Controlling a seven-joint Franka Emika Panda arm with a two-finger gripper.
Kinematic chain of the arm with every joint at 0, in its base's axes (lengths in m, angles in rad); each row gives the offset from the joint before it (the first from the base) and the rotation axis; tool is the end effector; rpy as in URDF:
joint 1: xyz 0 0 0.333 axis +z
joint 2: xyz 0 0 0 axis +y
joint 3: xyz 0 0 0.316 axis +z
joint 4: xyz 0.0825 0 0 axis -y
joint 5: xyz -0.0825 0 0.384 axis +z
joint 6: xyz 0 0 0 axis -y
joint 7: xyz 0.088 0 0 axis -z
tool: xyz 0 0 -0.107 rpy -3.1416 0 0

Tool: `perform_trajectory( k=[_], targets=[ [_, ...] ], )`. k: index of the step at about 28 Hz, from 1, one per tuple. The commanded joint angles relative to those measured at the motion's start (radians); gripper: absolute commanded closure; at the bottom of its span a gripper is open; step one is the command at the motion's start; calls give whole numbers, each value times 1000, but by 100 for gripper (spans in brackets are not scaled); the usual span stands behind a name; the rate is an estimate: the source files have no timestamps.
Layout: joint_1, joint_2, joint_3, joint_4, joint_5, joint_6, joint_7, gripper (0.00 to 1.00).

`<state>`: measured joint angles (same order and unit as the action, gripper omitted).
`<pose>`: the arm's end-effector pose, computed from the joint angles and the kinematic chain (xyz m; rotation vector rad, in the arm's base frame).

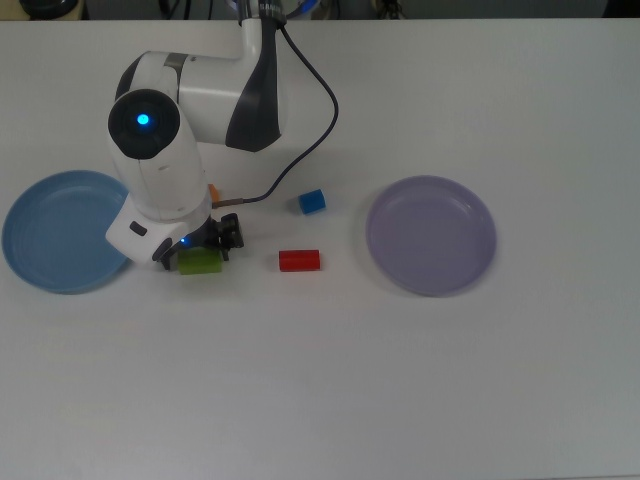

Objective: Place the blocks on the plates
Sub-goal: 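Grasp the green block with the gripper, then carry the green block onto the light blue plate and release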

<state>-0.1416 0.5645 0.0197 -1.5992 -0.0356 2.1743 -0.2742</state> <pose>0.6869 -0.0873 0.3037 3.1098 0.2638 0.0107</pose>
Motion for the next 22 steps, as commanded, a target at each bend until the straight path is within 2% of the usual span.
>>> perform_trajectory(
  k=[1, 5, 12, 22],
  targets=[
    [0, -14, -3, 1, 37, 10, 10, 86],
    [-1, -43, -6, -1, 46, 1, 10, 96],
    [-45, -89, -9, 18, 69, -53, 3, 96],
    [-150, -89, -12, 34, 71, -48, -22, 95]
  ],
)
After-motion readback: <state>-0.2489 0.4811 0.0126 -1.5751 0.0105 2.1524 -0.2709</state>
